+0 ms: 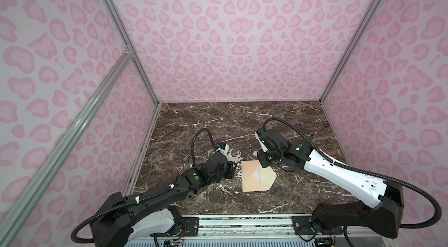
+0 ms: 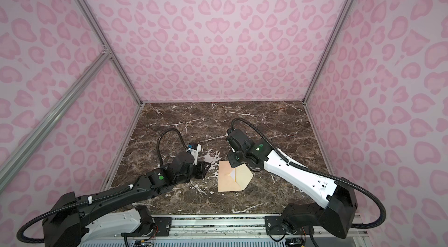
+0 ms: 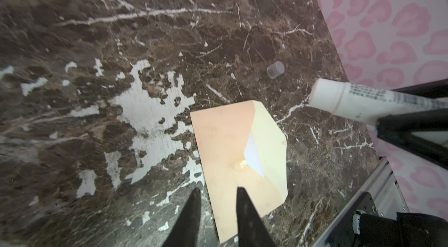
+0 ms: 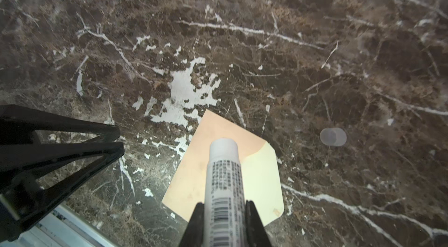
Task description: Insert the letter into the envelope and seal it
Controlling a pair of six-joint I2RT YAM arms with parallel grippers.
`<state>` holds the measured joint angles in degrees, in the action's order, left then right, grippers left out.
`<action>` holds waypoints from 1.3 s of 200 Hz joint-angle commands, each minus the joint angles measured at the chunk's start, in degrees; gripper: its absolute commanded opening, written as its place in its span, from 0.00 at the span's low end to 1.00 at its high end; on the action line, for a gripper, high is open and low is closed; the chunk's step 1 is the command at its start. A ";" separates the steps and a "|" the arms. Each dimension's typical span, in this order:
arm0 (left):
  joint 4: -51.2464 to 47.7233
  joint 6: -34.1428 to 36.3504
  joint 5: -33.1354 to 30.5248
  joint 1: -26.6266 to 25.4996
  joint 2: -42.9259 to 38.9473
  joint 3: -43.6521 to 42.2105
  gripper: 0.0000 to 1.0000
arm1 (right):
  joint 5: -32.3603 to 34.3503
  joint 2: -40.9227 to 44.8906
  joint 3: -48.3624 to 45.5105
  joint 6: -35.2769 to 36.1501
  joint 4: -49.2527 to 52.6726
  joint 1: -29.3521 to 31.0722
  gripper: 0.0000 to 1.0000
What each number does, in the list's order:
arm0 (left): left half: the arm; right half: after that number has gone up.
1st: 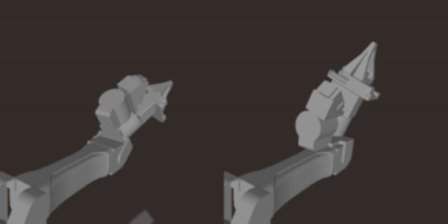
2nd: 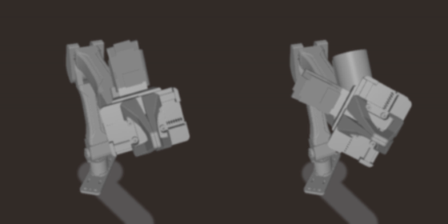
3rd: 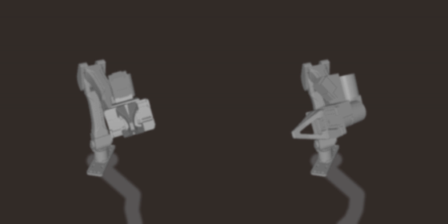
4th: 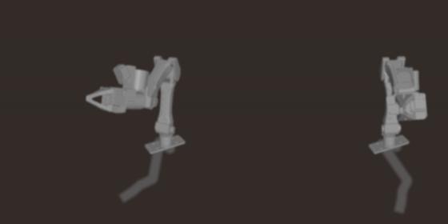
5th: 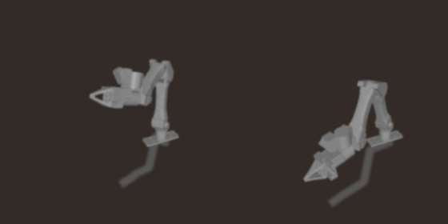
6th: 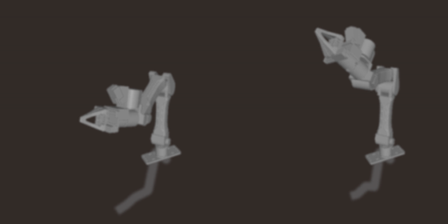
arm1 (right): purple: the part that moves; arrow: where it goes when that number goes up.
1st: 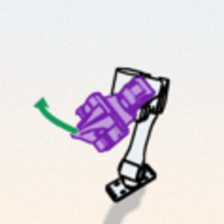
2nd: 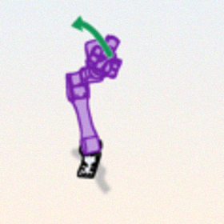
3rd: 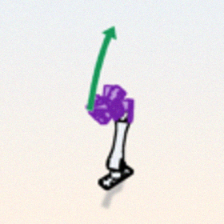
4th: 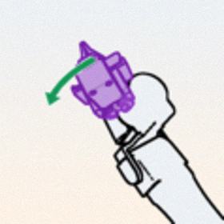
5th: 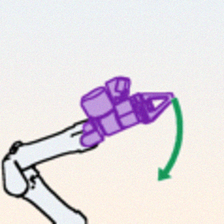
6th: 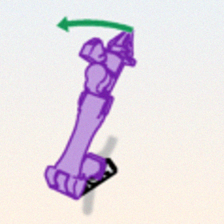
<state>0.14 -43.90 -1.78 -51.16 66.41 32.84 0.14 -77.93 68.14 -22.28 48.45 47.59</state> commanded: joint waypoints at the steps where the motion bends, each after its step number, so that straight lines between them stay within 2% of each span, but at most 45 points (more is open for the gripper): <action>1: 11.78 -2.44 11.16 1.07 3.22 -2.07 0.11 | -3.96 -2.63 1.38 -2.27 6.02 -0.30 0.07; 13: 16.04 -3.65 14.55 1.75 5.69 -3.30 0.04 | -4.86 -4.43 2.29 -2.90 7.18 -0.31 0.07; 49: 25.27 -7.09 22.88 4.37 14.23 -4.57 0.04 | -7.85 -8.27 4.09 -4.84 8.42 -0.50 0.07; 85: 29.45 -8.14 26.23 5.61 21.61 -2.94 0.03 | -9.32 -9.93 5.05 -6.24 9.10 -0.56 0.07; 175: 22.52 -3.19 25.38 7.24 29.00 3.67 0.04 | -11.39 -14.47 7.88 -6.90 13.06 -0.22 0.07; 260: 21.66 -1.98 26.04 7.83 34.30 5.30 0.04 | -12.34 -18.23 10.14 -6.81 14.88 0.24 0.07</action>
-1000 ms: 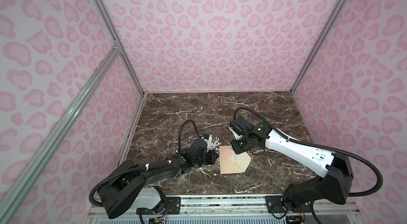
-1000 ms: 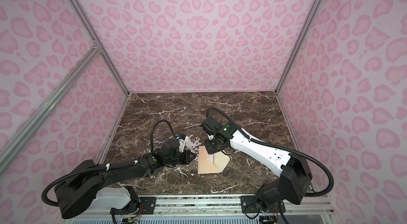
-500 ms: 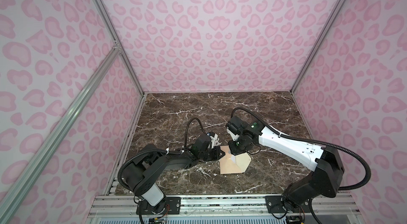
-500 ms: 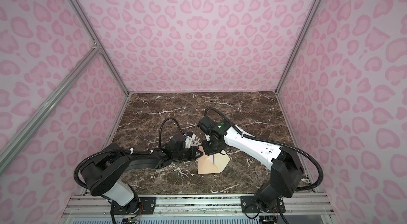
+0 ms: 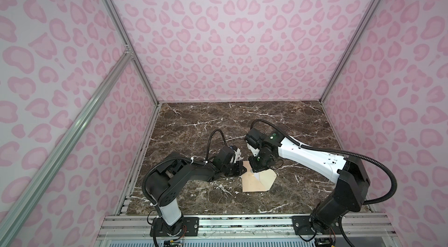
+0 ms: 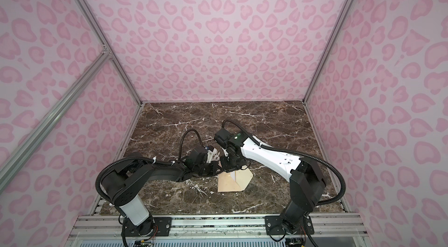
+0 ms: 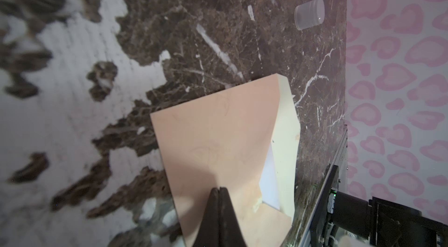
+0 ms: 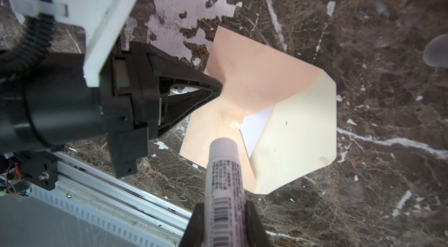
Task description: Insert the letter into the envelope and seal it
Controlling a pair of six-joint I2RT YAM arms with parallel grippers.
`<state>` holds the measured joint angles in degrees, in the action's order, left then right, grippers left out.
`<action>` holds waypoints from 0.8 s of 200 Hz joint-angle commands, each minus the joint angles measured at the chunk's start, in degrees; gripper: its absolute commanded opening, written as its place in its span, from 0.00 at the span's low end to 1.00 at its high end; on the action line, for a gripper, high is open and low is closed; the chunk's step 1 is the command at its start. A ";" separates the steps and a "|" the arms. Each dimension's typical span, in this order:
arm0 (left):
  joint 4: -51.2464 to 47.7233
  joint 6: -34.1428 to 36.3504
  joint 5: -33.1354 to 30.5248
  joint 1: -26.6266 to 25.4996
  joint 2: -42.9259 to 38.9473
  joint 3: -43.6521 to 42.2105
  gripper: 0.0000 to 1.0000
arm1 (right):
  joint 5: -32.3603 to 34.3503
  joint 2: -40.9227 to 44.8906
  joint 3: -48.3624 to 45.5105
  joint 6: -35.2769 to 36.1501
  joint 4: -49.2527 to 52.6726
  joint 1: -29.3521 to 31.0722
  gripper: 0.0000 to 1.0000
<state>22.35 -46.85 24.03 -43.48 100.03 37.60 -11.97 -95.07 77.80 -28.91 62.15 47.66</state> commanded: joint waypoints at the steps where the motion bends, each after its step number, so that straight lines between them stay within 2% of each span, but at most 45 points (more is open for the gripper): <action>1: -0.55 0.97 0.23 0.20 0.69 0.50 0.04 | -0.20 -1.18 0.49 -0.18 1.15 0.21 0.06; 54: -3.54 2.45 -0.39 0.41 1.31 0.99 0.04 | 0.18 -4.64 3.04 -0.70 2.65 0.48 0.06; 113: -4.34 2.99 -0.30 0.42 1.75 1.06 0.04 | 0.63 -8.20 5.04 -0.76 4.27 0.60 0.00; 160: -4.72 3.56 -0.31 0.60 1.31 1.02 0.04 | 0.94 -9.85 5.43 -0.80 4.91 0.68 0.00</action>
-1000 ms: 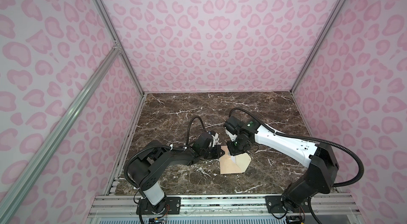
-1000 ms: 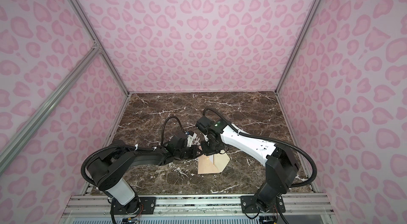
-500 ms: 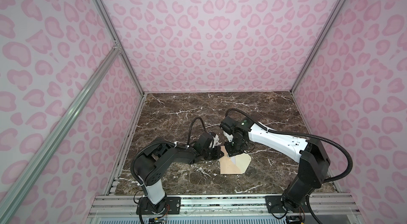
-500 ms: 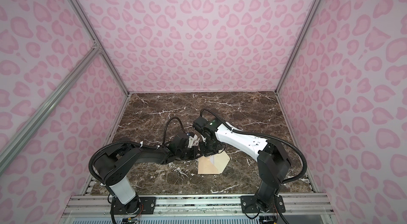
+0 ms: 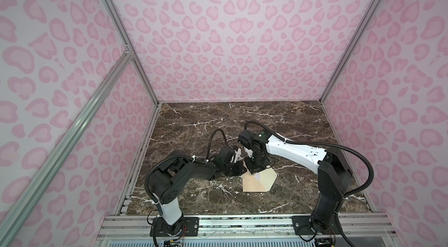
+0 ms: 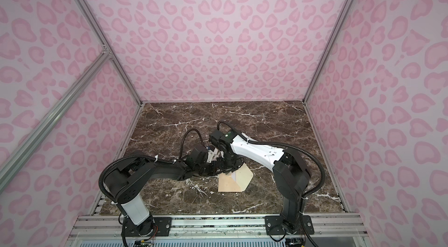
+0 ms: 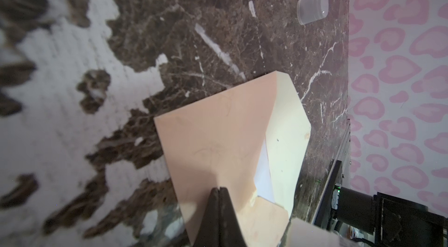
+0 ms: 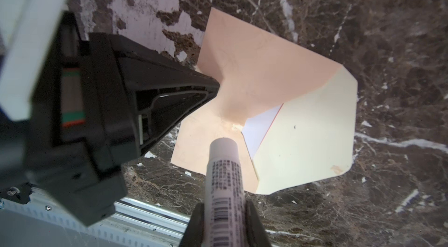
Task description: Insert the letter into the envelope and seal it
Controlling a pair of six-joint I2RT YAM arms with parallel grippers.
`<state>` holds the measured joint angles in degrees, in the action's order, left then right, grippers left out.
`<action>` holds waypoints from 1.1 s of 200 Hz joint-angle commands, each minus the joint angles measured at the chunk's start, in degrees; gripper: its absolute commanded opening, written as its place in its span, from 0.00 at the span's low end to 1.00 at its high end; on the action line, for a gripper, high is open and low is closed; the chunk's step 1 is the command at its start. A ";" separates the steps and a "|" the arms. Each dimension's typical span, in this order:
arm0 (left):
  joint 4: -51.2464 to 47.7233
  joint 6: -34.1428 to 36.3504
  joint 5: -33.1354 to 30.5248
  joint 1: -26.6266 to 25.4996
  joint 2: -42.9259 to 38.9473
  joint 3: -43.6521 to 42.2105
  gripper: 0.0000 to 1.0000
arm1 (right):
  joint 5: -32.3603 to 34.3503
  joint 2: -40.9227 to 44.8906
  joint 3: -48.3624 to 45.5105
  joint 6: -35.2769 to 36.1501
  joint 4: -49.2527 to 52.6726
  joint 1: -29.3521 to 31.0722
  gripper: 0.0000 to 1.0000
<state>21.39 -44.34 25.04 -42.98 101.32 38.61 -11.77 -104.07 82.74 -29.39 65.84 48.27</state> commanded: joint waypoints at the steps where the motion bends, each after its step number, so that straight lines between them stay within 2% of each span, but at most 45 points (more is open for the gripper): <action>1: -3.74 1.07 -1.31 0.09 0.02 0.04 0.04 | 0.72 -0.90 0.53 -0.32 1.22 0.07 0.00; 220: -2.95 1.27 -0.37 0.27 0.28 -0.21 0.03 | 1.87 -8.55 5.30 0.50 3.15 0.60 0.00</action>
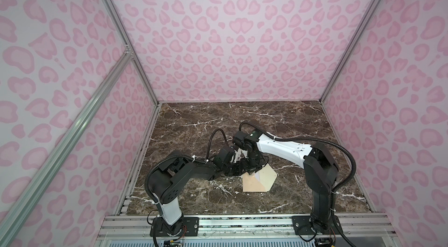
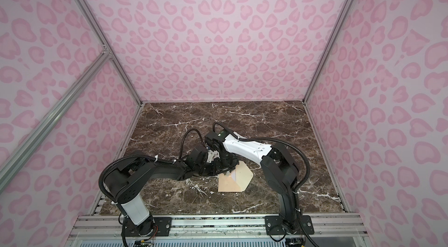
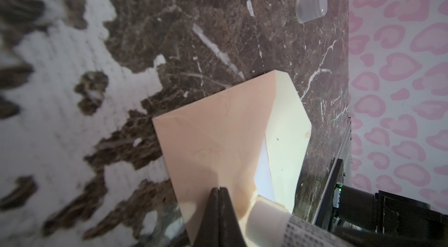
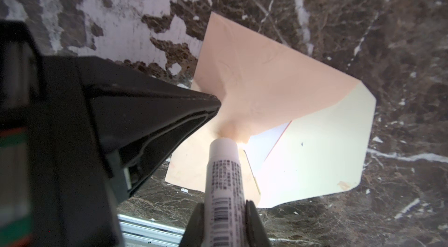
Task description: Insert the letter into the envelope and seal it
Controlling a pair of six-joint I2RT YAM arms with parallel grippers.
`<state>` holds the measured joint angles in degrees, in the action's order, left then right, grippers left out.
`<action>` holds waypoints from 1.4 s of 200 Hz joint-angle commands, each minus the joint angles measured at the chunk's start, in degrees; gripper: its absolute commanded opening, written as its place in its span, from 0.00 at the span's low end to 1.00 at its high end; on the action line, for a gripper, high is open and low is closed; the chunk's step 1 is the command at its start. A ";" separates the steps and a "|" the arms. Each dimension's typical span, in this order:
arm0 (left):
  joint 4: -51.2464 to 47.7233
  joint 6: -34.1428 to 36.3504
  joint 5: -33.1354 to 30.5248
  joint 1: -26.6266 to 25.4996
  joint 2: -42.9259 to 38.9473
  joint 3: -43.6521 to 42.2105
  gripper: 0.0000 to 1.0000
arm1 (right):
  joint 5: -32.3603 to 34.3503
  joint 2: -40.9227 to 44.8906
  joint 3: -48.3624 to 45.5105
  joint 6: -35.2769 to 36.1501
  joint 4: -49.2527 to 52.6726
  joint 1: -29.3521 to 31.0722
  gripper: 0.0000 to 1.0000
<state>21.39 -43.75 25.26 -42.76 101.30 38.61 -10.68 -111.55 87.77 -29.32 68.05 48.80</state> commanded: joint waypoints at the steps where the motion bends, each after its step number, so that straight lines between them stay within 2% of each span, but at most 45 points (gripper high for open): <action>1: -2.94 0.68 -0.57 0.09 0.31 -0.21 0.03 | 0.81 -1.10 0.29 0.47 0.99 0.07 0.00; 57: -2.84 0.81 -0.52 0.14 0.31 -0.36 0.03 | 2.38 -1.44 0.61 0.67 2.59 0.16 0.00; 175: -2.58 0.69 0.14 0.14 0.83 -0.19 0.04 | 1.17 -5.25 2.21 1.48 2.69 0.95 0.00; 280: -4.24 1.42 -0.38 0.30 0.31 0.18 0.04 | 8.17 -7.03 2.51 1.20 5.60 0.86 0.00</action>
<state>21.61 -43.48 26.37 -42.50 101.65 38.63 -7.20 -117.32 91.02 -27.86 73.49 49.80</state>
